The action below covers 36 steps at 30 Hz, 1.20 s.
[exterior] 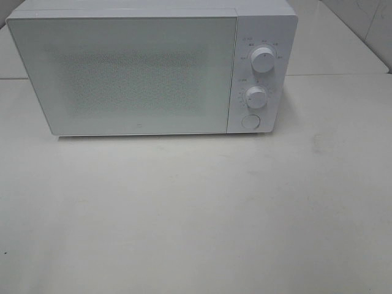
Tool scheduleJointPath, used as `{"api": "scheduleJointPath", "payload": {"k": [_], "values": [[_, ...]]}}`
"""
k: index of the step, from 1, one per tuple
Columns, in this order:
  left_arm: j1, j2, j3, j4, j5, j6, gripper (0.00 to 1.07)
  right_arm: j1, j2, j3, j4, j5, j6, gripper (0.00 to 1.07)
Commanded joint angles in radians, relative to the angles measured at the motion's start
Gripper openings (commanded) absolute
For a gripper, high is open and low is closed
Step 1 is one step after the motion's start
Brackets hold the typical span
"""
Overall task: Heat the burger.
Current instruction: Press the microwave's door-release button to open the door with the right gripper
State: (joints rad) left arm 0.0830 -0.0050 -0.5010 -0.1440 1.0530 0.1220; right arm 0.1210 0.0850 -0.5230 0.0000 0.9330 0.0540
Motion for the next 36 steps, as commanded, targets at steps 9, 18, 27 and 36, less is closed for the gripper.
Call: {"api": "scheduleJointPath", "payload": {"k": [9, 18, 27, 36], "values": [[0.001, -0.025, 0.003, -0.006, -0.014, -0.005, 1.00, 0.000, 0.189, 0.021, 0.000, -0.335, 0.012, 0.73], [0.001, -0.025, 0.003, -0.006, -0.014, -0.005, 1.00, 0.000, 0.376, 0.028, 0.000, -0.519, 0.011, 0.73], [0.001, -0.025, 0.003, -0.006, -0.014, -0.005, 1.00, 0.000, 0.597, 0.028, 0.000, -0.714, 0.011, 0.73], [0.001, -0.025, 0.003, -0.006, -0.014, -0.005, 1.00, 0.000, 0.803, 0.028, 0.006, -0.933, 0.013, 0.73]]}}
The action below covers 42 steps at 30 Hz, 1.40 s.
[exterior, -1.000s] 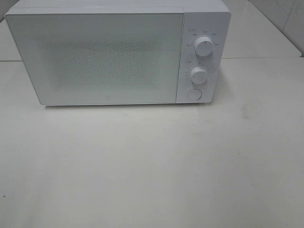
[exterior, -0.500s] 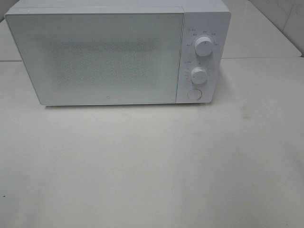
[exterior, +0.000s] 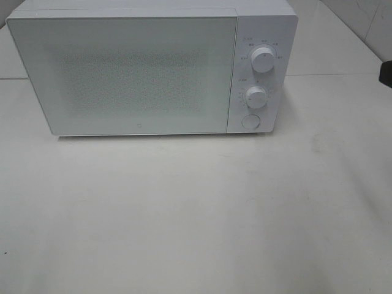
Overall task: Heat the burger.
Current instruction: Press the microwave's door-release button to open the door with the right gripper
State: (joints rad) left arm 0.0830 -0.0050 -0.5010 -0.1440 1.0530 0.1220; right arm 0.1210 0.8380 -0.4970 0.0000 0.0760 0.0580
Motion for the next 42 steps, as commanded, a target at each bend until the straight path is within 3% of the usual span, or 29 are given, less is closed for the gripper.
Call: {"api": "scheduleJointPath", "payload": {"k": [1, 11, 31, 36, 38, 42], "values": [[0.001, -0.025, 0.003, -0.006, -0.014, -0.005, 1.00, 0.000, 0.050, 0.002, 0.006, -0.076, 0.009, 0.73], [0.001, -0.025, 0.003, -0.006, -0.014, -0.005, 1.00, 0.000, 0.279, 0.002, 0.006, -0.304, 0.027, 0.73], [0.001, -0.025, 0.003, -0.006, -0.014, -0.005, 1.00, 0.005, 0.547, 0.018, 0.024, -0.687, 0.048, 0.73], [0.001, -0.025, 0.003, -0.006, -0.014, -0.005, 1.00, 0.098, 0.643, 0.081, 0.199, -0.903, -0.121, 0.73], [0.001, -0.025, 0.003, -0.006, -0.014, -0.005, 1.00, 0.175, 0.694, 0.106, 0.300, -1.013, -0.221, 0.73], [0.001, -0.025, 0.003, -0.006, -0.014, -0.005, 1.00, 0.263, 0.740, 0.115, 0.415, -1.090, -0.260, 0.73]]}}
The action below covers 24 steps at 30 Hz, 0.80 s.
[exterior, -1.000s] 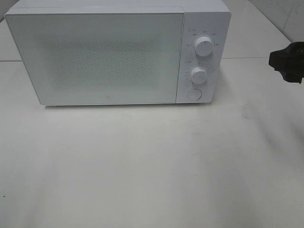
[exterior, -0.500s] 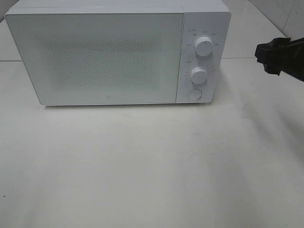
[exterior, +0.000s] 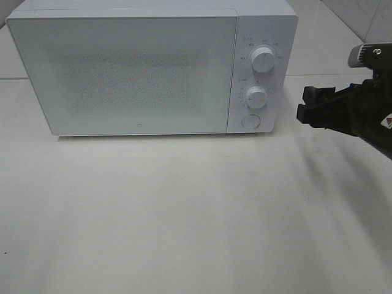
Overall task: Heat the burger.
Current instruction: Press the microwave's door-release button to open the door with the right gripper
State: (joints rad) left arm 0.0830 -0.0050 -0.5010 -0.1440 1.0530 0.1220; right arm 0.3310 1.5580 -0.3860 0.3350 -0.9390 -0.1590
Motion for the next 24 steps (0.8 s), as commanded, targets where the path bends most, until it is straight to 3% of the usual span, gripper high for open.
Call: {"api": "scheduleJointPath", "payload": {"k": [1, 5, 17, 24], "values": [[0.001, -0.025, 0.003, -0.006, -0.014, -0.005, 1.00, 0.071, 0.028, 0.004, 0.102, -0.082, -0.045, 0.73], [0.001, -0.025, 0.003, -0.006, -0.014, -0.005, 1.00, 0.148, 0.068, 0.004, 0.193, -0.139, -0.046, 0.73], [0.001, -0.025, 0.003, -0.006, -0.014, -0.005, 1.00, 0.342, 0.208, 0.004, 0.309, -0.233, -0.048, 0.73], [0.001, -0.025, 0.003, -0.006, -0.014, -0.005, 1.00, 0.360, 0.247, 0.004, 0.325, -0.230, -0.039, 0.73]]}}
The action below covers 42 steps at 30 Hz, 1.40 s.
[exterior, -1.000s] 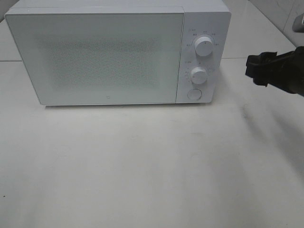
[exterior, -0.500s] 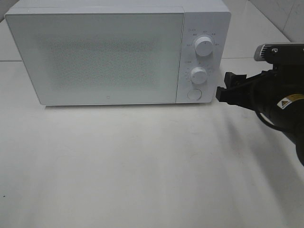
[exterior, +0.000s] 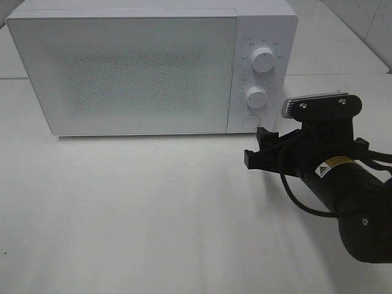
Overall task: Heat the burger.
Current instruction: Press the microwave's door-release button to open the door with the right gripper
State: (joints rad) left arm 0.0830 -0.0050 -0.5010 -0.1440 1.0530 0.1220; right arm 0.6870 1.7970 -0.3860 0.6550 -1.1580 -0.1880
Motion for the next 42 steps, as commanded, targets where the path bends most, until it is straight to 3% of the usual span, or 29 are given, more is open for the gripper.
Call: {"api": "scheduleJointPath", "payload": {"k": [1, 6, 14, 20, 25, 26, 28, 31, 37, 42], "values": [[0.001, -0.025, 0.003, -0.006, -0.014, -0.005, 1.00, 0.004, 0.009, 0.004, 0.006, -0.007, -0.006, 0.73], [0.001, -0.025, 0.003, -0.006, -0.014, -0.005, 1.00, 0.004, 0.009, 0.004, 0.006, -0.009, 0.046, 0.73], [0.001, -0.025, 0.003, -0.006, -0.014, -0.005, 1.00, 0.004, 0.009, 0.004, 0.005, -0.008, 0.406, 0.65], [0.001, -0.025, 0.003, -0.006, -0.014, -0.005, 1.00, 0.004, 0.009, 0.004, 0.005, 0.021, 0.848, 0.49], [0.001, -0.025, 0.003, -0.006, -0.014, -0.005, 1.00, 0.004, 0.009, 0.004, 0.005, 0.038, 1.070, 0.38], [0.001, -0.025, 0.003, -0.006, -0.014, -0.005, 1.00, 0.004, 0.009, 0.004, 0.003, 0.037, 1.181, 0.31], [0.001, -0.025, 0.003, -0.006, -0.014, -0.005, 1.00, 0.004, 0.009, 0.004, 0.002, 0.037, 1.243, 0.28], [0.001, -0.025, 0.003, -0.006, -0.014, -0.005, 1.00, 0.004, 0.009, 0.004, 0.002, 0.037, 1.453, 0.15], [0.001, -0.025, 0.003, -0.006, -0.014, -0.005, 1.00, 0.004, 0.009, -0.001, -0.001, 0.039, 1.571, 0.00], [0.001, -0.025, 0.003, -0.006, -0.014, -0.005, 1.00, 0.003, 0.010, -0.005, -0.001, 0.043, 1.581, 0.00]]}}
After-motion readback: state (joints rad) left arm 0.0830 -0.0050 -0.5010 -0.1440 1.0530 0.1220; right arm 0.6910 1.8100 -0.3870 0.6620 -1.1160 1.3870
